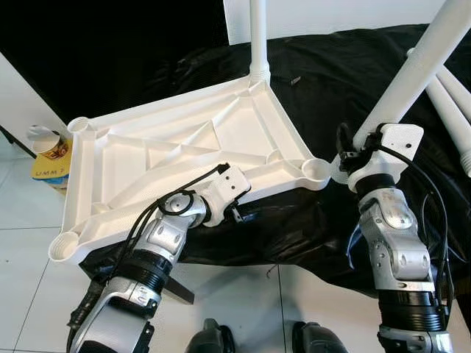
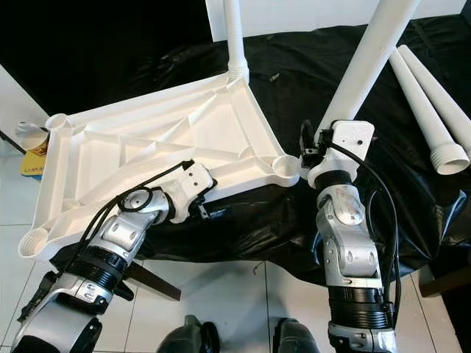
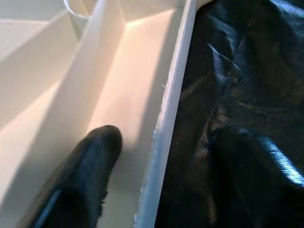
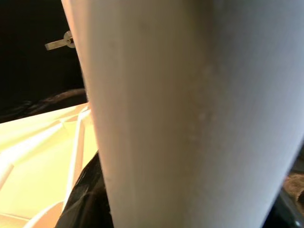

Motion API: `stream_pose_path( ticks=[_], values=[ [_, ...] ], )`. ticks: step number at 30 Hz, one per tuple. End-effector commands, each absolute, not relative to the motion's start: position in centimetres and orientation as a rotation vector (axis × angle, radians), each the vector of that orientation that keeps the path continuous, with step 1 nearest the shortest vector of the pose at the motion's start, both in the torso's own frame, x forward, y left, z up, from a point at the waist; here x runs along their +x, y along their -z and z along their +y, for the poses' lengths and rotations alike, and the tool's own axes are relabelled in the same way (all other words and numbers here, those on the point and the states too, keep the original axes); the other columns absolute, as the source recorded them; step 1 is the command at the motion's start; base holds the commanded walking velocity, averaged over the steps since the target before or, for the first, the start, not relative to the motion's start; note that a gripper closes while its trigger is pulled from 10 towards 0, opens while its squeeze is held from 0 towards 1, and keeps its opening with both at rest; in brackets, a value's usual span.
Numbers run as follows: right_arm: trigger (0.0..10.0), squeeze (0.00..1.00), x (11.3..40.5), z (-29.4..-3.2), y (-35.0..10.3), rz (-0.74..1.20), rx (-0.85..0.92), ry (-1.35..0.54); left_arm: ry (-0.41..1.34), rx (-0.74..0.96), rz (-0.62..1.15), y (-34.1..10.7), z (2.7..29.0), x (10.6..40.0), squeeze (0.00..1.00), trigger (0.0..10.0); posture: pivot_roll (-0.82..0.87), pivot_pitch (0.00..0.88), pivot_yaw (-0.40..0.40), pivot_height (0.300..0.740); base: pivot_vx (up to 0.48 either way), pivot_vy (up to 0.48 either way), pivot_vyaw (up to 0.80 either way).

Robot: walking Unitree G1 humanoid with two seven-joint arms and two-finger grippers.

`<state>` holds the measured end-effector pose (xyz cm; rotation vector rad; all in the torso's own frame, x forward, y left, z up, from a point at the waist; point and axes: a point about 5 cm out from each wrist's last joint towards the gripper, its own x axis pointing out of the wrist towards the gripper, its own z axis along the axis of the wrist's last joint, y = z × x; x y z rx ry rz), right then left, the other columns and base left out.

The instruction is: Building children table

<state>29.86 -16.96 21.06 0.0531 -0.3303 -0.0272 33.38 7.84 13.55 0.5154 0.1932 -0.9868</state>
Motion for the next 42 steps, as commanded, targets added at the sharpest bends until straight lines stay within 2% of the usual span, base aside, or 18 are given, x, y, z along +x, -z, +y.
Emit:
stream_pose_path(
  ticks=[1,8,23,24,25,26,30,31,36,37,40,42],
  values=[
    [10.0,0.00,29.6,-17.0,-21.4,-0.353,0.052,0.031,0.908,0.533,0.202,-13.1,8.4,33.8,0.00,0.0,-0.04,0.133,0.114,0.740,0.000,0.000,0.00],
    [10.0,0.00,29.5,-17.2,-21.5,-0.354,0.047,0.044,1.146,0.450,0.179,-13.5,7.5,31.6,0.00,0.0,-0.04,0.145,0.120,0.740,0.000,0.000,0.00],
    [10.0,0.00,29.6,-16.9,-21.5,-0.353,0.053,0.040,1.368,0.440,0.135,-13.2,5.0,27.8,0.00,0.0,-0.03,0.144,0.126,0.740,0.000,0.000,0.00],
    [10.0,0.00,29.6,-16.9,-21.5,-0.353,0.055,0.039,1.368,0.441,0.131,-13.1,4.6,27.5,0.00,0.8,-0.03,0.143,0.125,0.740,0.000,0.000,0.00],
    [10.0,0.00,29.6,-16.9,-21.5,-0.353,0.055,0.039,1.368,0.441,0.131,-13.1,4.6,27.5,0.00,0.8,-0.03,0.143,0.125,0.740,0.000,0.000,0.00],
    [10.0,0.00,29.7,-16.8,-21.5,-0.353,0.057,0.038,1.359,0.452,0.129,-13.0,4.4,27.5,0.00,10.0,-0.03,0.142,0.126,0.740,0.000,0.000,0.00],
    [10.0,0.00,29.7,-16.6,-21.5,-0.351,0.064,0.029,1.331,0.472,0.132,-12.8,4.5,27.8,0.00,10.0,-0.02,0.141,0.125,0.740,0.000,0.000,0.00],
    [10.0,0.00,29.8,-16.5,-21.4,-0.345,0.069,0.023,1.305,0.445,0.112,-13.5,4.6,28.1,1.00,10.0,-0.02,0.138,0.125,0.740,0.000,0.000,0.00],
    [10.0,0.00,29.8,-16.3,-21.3,-0.340,0.069,0.018,1.257,0.464,0.080,-14.2,4.8,28.6,1.00,10.0,-0.02,0.137,0.124,0.740,0.000,0.000,0.00],
    [10.0,0.00,29.8,-16.2,-21.2,-0.329,0.073,0.014,1.213,0.465,0.044,-14.8,4.9,29.1,0.00,10.0,-0.01,0.136,0.121,0.740,0.000,0.000,0.00],
    [10.0,0.00,29.9,-16.1,-21.0,-0.315,0.078,0.008,1.162,0.462,0.004,-15.5,5.1,29.5,0.00,10.0,-0.01,0.136,0.121,0.740,0.000,0.000,0.00],
    [10.0,0.00,29.8,-15.8,-20.7,-0.299,0.071,-0.005,1.068,0.418,-0.063,-17.0,5.5,30.3,0.00,10.0,0.00,0.134,0.110,0.740,0.000,0.000,0.00]
  ],
)
